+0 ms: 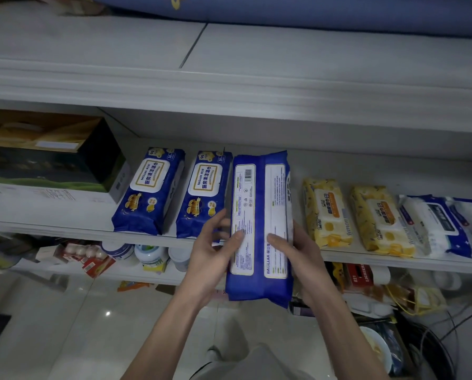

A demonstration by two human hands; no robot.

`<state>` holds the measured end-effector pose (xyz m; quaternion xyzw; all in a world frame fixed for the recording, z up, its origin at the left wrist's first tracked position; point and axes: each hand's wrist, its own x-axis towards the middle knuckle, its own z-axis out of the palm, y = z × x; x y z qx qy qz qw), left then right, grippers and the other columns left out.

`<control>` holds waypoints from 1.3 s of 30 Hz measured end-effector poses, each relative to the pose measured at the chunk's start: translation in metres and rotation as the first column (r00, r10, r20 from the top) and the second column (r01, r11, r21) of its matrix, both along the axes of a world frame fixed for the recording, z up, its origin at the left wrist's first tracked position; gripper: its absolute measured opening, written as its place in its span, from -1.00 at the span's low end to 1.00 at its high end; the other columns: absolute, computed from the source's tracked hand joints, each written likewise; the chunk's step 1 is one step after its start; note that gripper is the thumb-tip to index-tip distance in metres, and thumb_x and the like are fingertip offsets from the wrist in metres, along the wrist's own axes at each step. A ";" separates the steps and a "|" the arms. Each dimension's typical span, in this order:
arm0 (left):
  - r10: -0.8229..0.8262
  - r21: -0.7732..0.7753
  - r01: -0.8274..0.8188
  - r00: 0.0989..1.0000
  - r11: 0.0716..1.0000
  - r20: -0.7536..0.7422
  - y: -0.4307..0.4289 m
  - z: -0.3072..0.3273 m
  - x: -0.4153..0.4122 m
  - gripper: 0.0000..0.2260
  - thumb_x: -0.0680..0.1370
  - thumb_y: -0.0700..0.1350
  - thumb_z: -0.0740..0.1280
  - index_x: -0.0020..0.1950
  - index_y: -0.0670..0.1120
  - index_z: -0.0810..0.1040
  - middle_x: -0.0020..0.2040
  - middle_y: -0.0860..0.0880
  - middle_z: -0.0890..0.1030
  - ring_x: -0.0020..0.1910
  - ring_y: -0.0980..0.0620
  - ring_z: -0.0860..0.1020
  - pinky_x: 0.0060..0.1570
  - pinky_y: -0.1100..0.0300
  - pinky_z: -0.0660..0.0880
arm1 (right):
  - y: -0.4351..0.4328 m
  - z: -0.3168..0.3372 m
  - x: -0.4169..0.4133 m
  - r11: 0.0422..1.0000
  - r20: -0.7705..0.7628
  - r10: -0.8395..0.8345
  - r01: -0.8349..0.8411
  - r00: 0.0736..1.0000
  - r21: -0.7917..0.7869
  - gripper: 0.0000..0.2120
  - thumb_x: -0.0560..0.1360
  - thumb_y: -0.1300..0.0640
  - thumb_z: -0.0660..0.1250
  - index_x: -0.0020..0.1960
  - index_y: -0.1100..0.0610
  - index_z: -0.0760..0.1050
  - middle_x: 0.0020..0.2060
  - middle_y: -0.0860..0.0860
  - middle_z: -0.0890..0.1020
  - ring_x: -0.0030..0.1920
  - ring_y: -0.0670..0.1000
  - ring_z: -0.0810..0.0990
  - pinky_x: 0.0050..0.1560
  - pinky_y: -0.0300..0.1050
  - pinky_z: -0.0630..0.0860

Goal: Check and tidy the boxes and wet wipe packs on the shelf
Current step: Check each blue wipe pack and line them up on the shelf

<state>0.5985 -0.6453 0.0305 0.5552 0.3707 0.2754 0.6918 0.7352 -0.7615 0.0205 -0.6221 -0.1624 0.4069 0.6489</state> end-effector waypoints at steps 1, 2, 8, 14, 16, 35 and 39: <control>0.000 -0.001 0.000 1.000 1.000 0.011 0.002 -0.002 -0.001 -0.54 0.55 -0.13 0.44 0.42 0.07 0.45 0.01 0.20 0.62 0.07 0.17 0.60 -0.04 0.24 0.63 | -0.003 -0.001 0.000 1.000 -0.038 0.003 -0.003 0.999 0.014 -0.54 0.50 0.15 0.50 0.36 -0.07 0.52 0.17 0.01 0.75 0.13 0.07 0.75 0.09 0.12 0.69; -0.010 -0.001 0.011 1.000 1.000 0.021 0.004 -0.002 -0.001 -0.55 0.55 -0.15 0.44 0.41 0.07 0.45 0.01 0.23 0.62 0.03 0.23 0.61 -0.07 0.25 0.63 | -0.006 -0.002 0.001 0.999 -0.064 0.010 -0.008 0.998 0.035 -0.54 0.49 0.16 0.49 0.36 -0.06 0.52 0.17 0.02 0.75 0.14 0.08 0.75 0.07 0.09 0.69; -0.222 -0.153 0.224 0.975 0.963 0.025 0.007 0.001 -0.004 -0.48 0.47 0.04 0.43 0.42 0.16 0.43 0.23 0.04 0.66 0.17 0.07 0.67 0.03 0.08 0.65 | -0.012 -0.008 0.000 0.991 -0.191 -0.055 0.076 0.980 0.107 -0.33 0.36 0.07 0.56 0.43 -0.03 0.45 0.21 0.07 0.72 0.19 0.14 0.73 0.13 0.19 0.65; -0.263 -0.175 0.272 0.962 0.946 0.071 0.010 0.004 -0.001 -0.45 0.46 -0.03 0.44 0.44 0.11 0.43 0.24 0.02 0.67 0.23 -0.01 0.65 0.12 0.01 0.60 | -0.014 -0.003 0.004 0.988 -0.130 -0.026 0.045 0.991 0.146 -0.45 0.43 0.09 0.45 0.41 -0.05 0.47 0.21 0.04 0.72 0.18 0.10 0.73 0.01 0.00 0.72; -0.262 -0.188 0.275 0.961 0.943 0.091 0.012 0.004 -0.001 -0.47 0.44 -0.06 0.44 0.41 0.09 0.44 0.24 0.00 0.67 0.24 -0.01 0.64 0.10 0.06 0.60 | -0.014 0.000 0.004 0.989 -0.111 -0.010 0.027 0.994 0.148 -0.47 0.45 0.09 0.46 0.40 -0.06 0.47 0.22 0.03 0.72 0.19 0.09 0.73 0.02 0.00 0.72; -0.214 -0.284 0.249 0.965 0.926 0.150 0.016 0.000 -0.003 -0.58 0.43 -0.14 0.46 0.24 0.04 0.45 0.14 -0.03 0.72 0.11 -0.04 0.69 0.02 0.05 0.65 | -0.012 0.006 -0.001 0.992 -0.056 0.039 -0.032 0.998 0.119 -0.57 0.49 0.06 0.46 0.33 -0.14 0.51 0.21 0.02 0.72 0.19 0.08 0.73 0.14 0.10 0.67; -0.107 -0.252 0.132 0.988 0.959 0.109 0.017 0.001 0.001 -0.46 0.39 -0.17 0.52 0.31 0.02 0.42 0.24 -0.07 0.66 0.18 -0.05 0.67 0.10 -0.05 0.62 | -0.008 0.013 0.011 0.988 0.131 0.154 -0.157 0.979 0.013 -0.61 0.60 -0.02 0.39 0.40 -0.26 0.45 0.24 -0.18 0.69 0.22 -0.10 0.69 0.02 -0.17 0.68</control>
